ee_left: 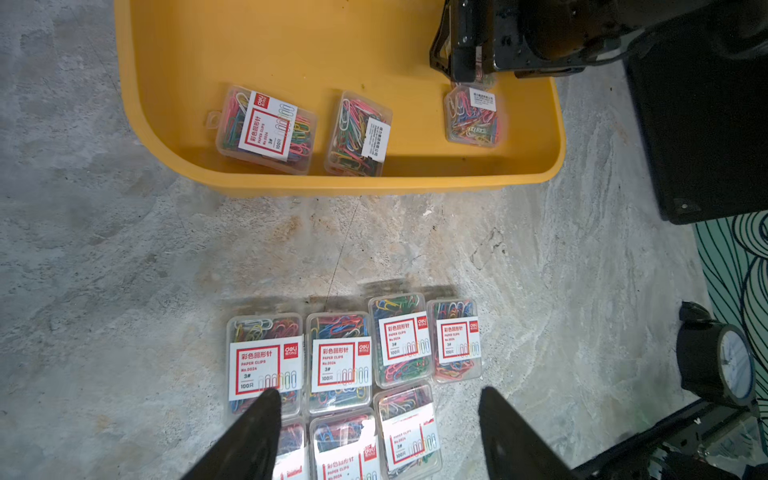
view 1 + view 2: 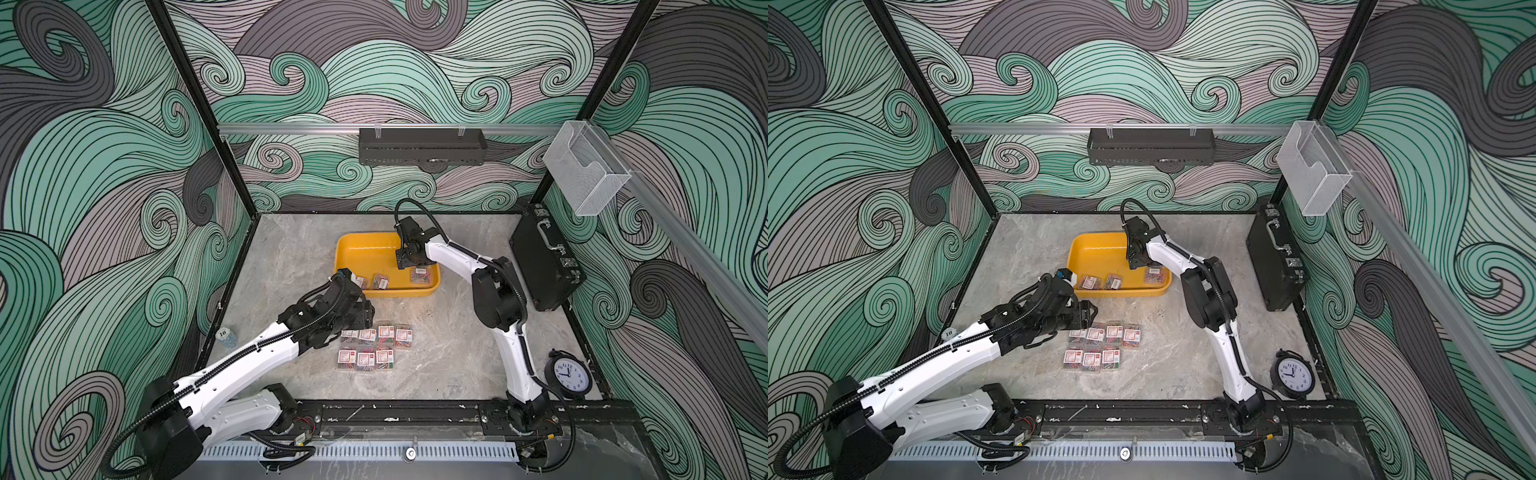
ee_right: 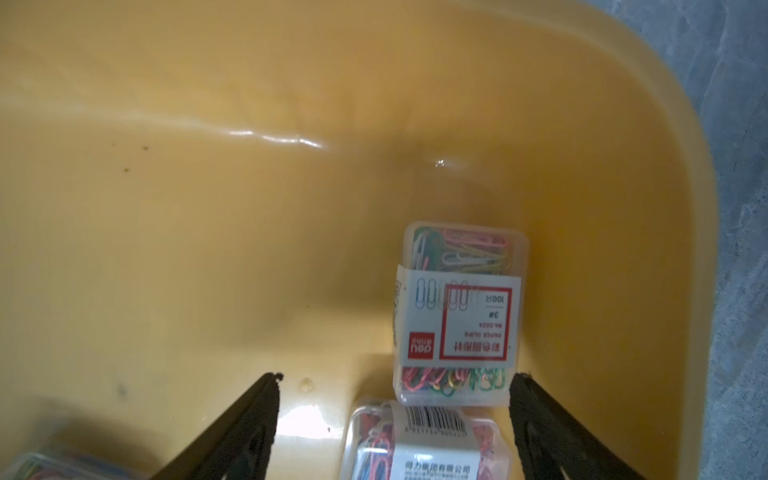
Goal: Take the paper clips out of the storage box
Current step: Adjust the boxed paper clips in the storage box.
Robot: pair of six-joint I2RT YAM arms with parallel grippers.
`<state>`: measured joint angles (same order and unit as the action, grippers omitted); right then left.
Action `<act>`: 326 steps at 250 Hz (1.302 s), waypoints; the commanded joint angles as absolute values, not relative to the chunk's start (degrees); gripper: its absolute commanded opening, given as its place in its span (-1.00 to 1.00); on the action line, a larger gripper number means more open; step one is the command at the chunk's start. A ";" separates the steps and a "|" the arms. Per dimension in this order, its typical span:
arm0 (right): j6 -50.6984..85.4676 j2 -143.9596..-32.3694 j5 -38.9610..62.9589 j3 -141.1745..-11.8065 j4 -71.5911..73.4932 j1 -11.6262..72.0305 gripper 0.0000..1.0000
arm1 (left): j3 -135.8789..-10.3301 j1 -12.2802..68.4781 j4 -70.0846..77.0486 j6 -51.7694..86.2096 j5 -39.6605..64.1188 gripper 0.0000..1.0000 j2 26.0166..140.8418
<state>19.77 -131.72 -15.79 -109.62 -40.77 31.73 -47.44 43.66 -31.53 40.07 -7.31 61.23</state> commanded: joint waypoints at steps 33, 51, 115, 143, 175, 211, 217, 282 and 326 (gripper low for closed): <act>20.66 -134.59 -17.24 -113.97 -43.90 30.23 0.83 | -48.82 43.37 -34.53 38.87 -7.72 0.46 61.22; 20.39 -135.47 -16.56 -114.93 -44.10 29.83 0.84 | -49.11 43.41 -34.78 38.63 -7.67 0.46 61.17; 19.45 -138.80 -13.36 -118.97 -45.99 28.32 0.84 | -49.76 43.42 -36.01 37.90 -8.04 0.46 60.57; 17.84 -139.74 -9.97 -120.20 -45.93 27.86 0.80 | -49.83 43.42 -36.22 37.80 -8.11 0.46 60.25; 14.74 -140.92 -6.39 -122.19 -45.60 27.86 0.72 | -49.75 43.35 -36.54 37.85 -8.29 0.46 60.19; 11.85 -141.56 -3.18 -123.91 -45.13 28.13 0.60 | -49.85 43.38 -36.82 37.80 -8.42 0.45 60.12; 11.41 -141.59 -2.36 -124.04 -44.93 28.18 0.57 | -49.83 43.41 -36.81 37.81 -8.52 0.45 60.12; 7.24 -143.32 2.75 -126.59 -43.03 30.20 0.25 | -49.94 43.41 -37.80 37.75 -8.94 0.45 59.86; 5.54 -143.05 3.52 -127.27 -43.16 31.57 0.30 | -49.49 43.35 -38.52 37.93 -9.73 0.45 58.59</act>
